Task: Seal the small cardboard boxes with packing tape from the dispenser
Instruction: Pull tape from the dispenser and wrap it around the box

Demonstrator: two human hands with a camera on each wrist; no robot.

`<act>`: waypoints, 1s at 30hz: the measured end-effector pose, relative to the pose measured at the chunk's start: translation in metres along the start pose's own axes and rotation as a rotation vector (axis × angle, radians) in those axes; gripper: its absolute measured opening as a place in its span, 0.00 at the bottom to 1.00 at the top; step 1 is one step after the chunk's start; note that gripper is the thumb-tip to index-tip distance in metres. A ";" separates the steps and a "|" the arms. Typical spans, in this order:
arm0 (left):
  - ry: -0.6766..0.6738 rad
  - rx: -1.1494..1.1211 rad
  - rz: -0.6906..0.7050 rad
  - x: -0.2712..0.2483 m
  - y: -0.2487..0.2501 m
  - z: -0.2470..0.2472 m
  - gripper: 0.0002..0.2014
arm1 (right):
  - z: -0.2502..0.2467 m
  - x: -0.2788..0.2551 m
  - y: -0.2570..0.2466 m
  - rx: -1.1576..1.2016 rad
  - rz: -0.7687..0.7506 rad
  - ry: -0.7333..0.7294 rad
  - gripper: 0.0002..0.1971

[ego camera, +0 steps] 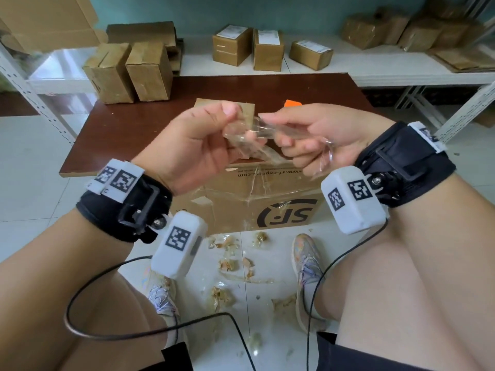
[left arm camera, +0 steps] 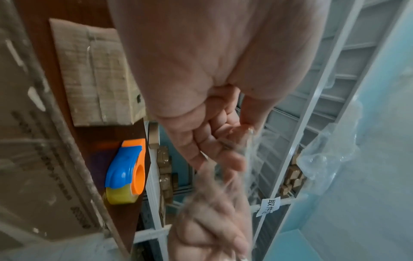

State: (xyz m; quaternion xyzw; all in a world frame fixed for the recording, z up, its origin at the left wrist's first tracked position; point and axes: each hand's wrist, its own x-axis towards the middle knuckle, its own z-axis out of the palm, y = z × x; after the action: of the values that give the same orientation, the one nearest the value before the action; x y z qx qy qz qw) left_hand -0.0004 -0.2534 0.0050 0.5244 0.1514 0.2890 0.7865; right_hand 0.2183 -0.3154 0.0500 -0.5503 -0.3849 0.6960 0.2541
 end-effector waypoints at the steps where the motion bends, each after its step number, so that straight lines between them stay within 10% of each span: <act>1: 0.010 0.070 0.011 -0.002 0.004 -0.004 0.07 | -0.002 -0.002 0.002 -0.052 -0.001 0.028 0.22; 20: 0.193 1.283 0.035 -0.023 0.002 -0.031 0.20 | -0.023 0.034 0.038 -1.144 -0.007 0.389 0.24; 30: 0.431 1.387 -0.038 -0.028 0.026 -0.077 0.29 | -0.060 0.033 0.042 -0.657 -0.305 0.623 0.19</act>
State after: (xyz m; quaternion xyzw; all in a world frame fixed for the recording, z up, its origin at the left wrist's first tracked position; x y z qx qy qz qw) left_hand -0.0721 -0.2061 -0.0039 0.8311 0.4605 0.2096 0.2309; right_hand 0.2706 -0.2989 -0.0089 -0.7210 -0.5666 0.2942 0.2692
